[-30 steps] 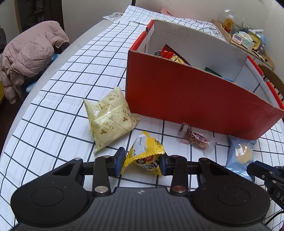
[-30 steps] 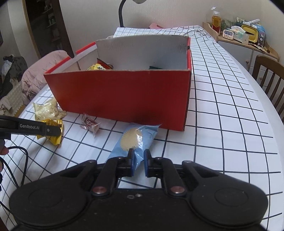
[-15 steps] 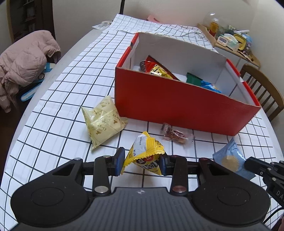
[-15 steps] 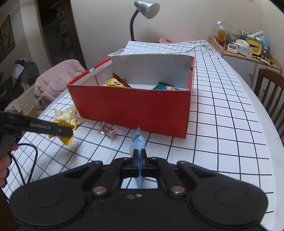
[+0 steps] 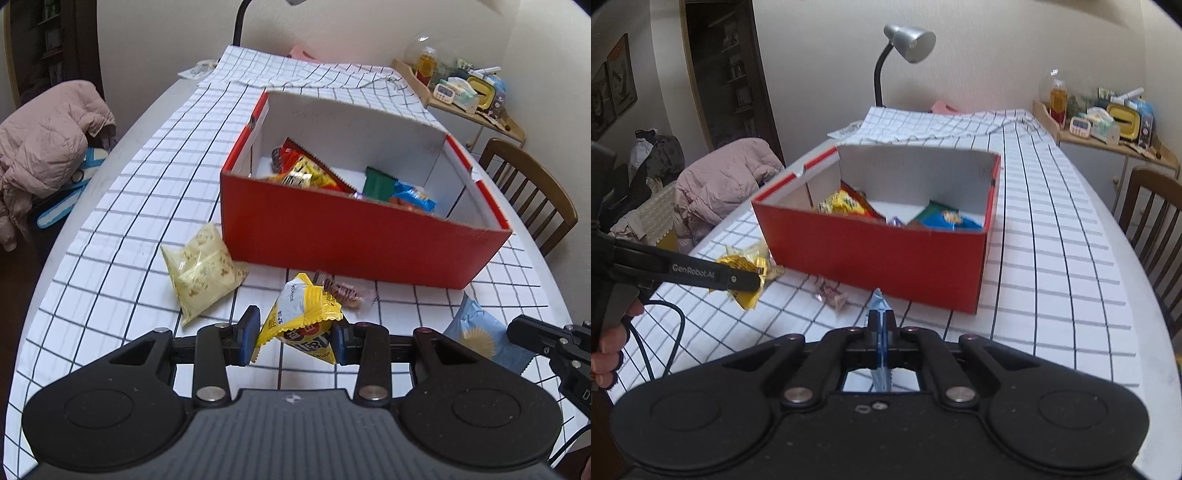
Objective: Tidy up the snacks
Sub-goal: 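Carry the yellow bag and light-blue packet into the red box and release both, then withdraw both open tools from the box toward the remaining snacks on the table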
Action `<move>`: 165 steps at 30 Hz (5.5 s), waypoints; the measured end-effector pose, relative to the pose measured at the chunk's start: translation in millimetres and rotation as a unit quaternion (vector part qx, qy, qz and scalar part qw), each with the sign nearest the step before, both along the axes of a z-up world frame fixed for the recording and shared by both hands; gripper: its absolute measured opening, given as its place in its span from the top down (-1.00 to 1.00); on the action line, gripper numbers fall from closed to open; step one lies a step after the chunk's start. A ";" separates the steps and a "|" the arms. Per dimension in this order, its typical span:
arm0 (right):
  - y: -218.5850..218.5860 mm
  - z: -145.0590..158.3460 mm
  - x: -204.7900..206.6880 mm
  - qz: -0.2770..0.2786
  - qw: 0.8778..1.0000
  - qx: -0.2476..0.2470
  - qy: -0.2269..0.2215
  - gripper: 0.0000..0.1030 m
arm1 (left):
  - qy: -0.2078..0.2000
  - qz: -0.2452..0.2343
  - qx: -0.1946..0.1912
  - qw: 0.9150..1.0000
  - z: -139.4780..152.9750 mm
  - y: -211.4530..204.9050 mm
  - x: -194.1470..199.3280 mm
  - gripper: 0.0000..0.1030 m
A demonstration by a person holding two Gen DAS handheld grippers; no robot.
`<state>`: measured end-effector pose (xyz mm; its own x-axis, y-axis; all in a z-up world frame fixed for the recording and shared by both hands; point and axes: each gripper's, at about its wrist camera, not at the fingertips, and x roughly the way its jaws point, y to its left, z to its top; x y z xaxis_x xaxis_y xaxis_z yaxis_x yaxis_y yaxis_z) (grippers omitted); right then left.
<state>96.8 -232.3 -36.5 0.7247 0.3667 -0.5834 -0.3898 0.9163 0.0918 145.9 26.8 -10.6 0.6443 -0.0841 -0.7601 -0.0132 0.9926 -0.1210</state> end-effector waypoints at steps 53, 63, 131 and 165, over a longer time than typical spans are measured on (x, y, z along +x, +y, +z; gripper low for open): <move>0.1 5.6 181.2 -0.078 0.997 -0.009 0.014 1.00 | 0.030 -0.051 0.082 0.995 3.9 -53.5 191.5 0.26; 2.1 -3.3 176.2 -0.077 0.997 -0.020 0.026 0.88 | 0.036 -0.040 0.092 0.994 1.0 -50.5 191.7 0.24; 38.8 18.1 17.1 -0.002 1.000 0.013 -0.014 -0.99 | -0.040 -0.049 0.009 0.998 40.4 29.6 -4.3 -0.78; 97.6 -70.1 92.2 0.037 0.995 -0.065 0.070 -0.46 | 0.058 -0.044 0.076 0.994 -53.9 55.2 67.7 -0.98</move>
<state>189.1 -134.7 -106.6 0.6062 0.3313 -0.7230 -0.4491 0.8929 0.0326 213.6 82.1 -64.5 0.5471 -0.0147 -0.8370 0.0697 0.9972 0.0281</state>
